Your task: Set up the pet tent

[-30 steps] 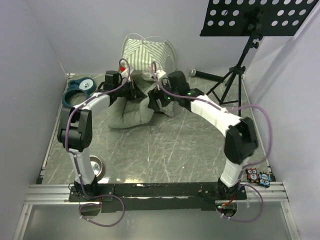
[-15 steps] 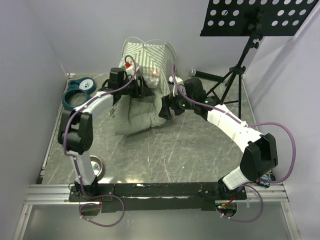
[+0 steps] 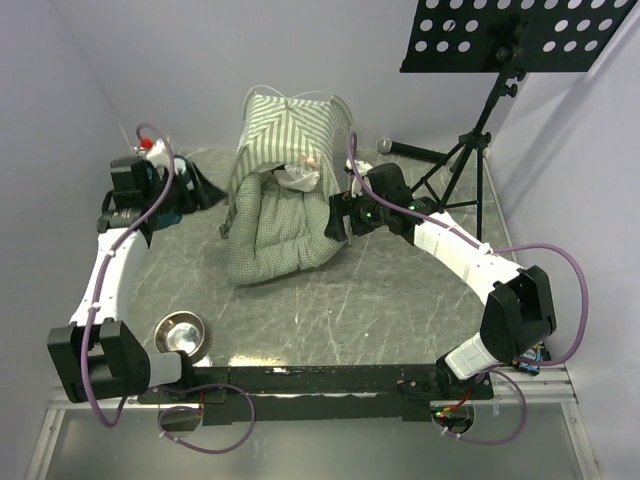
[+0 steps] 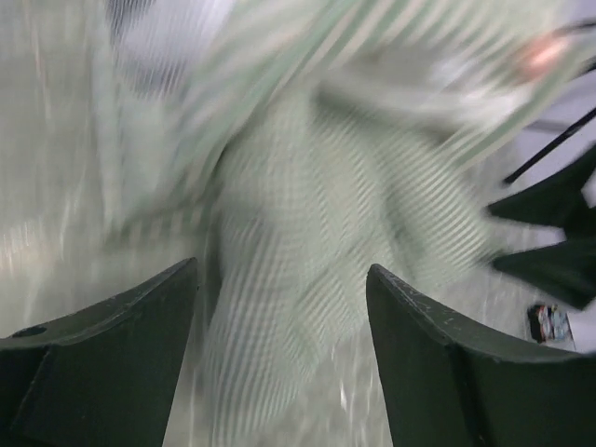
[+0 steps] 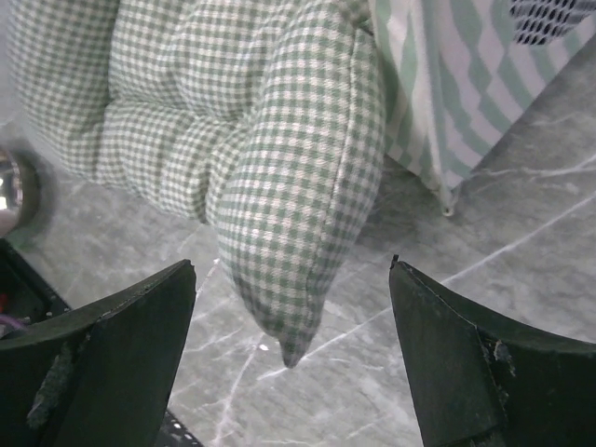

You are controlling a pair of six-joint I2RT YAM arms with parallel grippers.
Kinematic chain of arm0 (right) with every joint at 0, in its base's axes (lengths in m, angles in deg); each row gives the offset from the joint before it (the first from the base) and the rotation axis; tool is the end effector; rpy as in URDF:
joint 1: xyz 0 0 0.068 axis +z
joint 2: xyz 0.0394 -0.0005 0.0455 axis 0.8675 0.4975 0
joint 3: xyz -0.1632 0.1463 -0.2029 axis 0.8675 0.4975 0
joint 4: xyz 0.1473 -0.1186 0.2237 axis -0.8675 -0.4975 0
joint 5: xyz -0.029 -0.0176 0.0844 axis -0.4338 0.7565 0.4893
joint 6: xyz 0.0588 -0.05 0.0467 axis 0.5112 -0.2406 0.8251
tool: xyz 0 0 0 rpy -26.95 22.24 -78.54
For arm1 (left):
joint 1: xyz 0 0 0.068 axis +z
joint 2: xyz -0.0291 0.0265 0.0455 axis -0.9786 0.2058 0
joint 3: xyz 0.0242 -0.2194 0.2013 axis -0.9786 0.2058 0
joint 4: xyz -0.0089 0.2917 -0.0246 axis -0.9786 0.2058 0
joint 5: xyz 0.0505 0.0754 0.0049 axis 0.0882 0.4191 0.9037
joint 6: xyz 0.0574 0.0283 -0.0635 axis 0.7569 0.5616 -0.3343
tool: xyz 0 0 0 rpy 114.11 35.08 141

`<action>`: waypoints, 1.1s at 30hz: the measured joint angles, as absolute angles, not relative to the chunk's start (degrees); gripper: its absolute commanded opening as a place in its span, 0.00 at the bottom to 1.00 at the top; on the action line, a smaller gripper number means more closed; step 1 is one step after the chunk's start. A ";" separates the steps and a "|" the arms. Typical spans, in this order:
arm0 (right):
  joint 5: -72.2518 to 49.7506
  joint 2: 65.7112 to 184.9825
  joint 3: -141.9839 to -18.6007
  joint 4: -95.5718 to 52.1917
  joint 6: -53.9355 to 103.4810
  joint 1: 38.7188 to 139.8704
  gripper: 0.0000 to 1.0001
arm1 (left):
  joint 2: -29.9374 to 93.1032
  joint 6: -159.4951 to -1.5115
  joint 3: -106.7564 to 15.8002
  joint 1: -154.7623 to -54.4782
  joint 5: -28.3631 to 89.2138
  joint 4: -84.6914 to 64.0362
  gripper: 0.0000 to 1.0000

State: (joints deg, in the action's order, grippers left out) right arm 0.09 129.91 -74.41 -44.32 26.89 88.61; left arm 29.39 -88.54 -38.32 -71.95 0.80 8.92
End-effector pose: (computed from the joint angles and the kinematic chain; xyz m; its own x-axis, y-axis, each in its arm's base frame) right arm 0.3380 0.2130 0.2901 -0.6524 -0.1865 -0.7346 -0.5780 0.7493 0.3231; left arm 0.3477 -0.0122 0.3527 -0.5577 -0.3268 -0.7630 0.2970 0.7799 -0.5510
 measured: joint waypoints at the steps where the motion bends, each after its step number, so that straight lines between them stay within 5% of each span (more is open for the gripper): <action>1: 0.48 129.89 -74.17 -44.34 27.37 88.61 0.91 | 29.34 -87.84 -36.49 -71.31 1.30 11.59 0.77; 10: 3.92 129.45 -70.00 -43.77 31.89 89.29 0.84 | 26.92 -87.32 -22.69 -71.18 1.39 22.06 0.77; 13: 4.59 130.24 -70.02 -43.01 32.74 89.49 0.67 | 27.20 -88.21 -21.03 -72.51 1.56 21.08 0.70; 18: 5.32 132.49 -70.24 -42.39 33.90 89.55 0.13 | 30.50 -89.06 -20.29 -76.86 0.97 18.19 0.21; 20: 5.64 132.58 -70.28 -41.69 34.17 89.53 0.00 | 31.70 -89.81 -20.97 -78.09 0.43 17.88 0.01; 33: -6.12 135.55 -83.73 -40.89 32.33 92.35 0.00 | 45.69 -96.56 -48.84 -84.71 3.44 9.12 0.01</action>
State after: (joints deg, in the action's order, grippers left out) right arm -6.12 135.55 -83.73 -40.89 32.33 92.35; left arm 45.69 -96.56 -48.84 -84.71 3.44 9.12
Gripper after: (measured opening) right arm 0.033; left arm 0.021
